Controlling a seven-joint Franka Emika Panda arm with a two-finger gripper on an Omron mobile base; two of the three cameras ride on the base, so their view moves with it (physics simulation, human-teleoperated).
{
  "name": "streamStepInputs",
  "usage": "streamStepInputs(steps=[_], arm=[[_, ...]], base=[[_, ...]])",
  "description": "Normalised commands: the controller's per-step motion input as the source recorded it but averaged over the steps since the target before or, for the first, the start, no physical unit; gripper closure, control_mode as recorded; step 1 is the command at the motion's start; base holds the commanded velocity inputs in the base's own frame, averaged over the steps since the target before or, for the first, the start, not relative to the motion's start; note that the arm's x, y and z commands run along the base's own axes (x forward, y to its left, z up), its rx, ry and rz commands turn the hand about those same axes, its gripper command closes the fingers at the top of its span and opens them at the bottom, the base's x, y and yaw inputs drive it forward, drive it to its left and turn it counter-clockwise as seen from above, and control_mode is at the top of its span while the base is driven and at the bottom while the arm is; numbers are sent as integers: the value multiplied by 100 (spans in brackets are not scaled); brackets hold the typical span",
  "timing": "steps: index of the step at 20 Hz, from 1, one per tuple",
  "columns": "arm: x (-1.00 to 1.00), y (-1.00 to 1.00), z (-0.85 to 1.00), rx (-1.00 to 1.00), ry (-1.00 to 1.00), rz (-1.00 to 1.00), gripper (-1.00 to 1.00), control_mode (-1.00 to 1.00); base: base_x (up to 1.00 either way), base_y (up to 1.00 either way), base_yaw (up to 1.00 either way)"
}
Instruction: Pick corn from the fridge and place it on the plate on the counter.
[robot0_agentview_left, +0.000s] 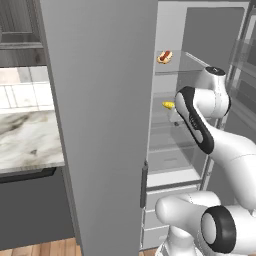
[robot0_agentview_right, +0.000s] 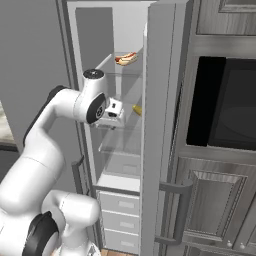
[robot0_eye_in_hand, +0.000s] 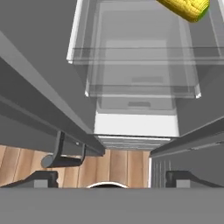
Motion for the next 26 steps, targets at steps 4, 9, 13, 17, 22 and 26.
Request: streamStepInputs(steps=[4,9,13,17,22,26], arm=[[0,-18,-23,0,-23,0,-100,-100],[0,-16,-21,0,-20,0,-100,-100],[0,-17,-4,0,-17,0,-100,-100],[11,-11,0,0,-2,-1,-100,-100],[13,-16,0,-1,-8,-3,-100,-100],[36,-25,0,0,-9,-2,-100,-100]], base=[[0,0,0],[0,0,0],[0,0,0],[0,0,0],[0,0,0],[0,0,0]])
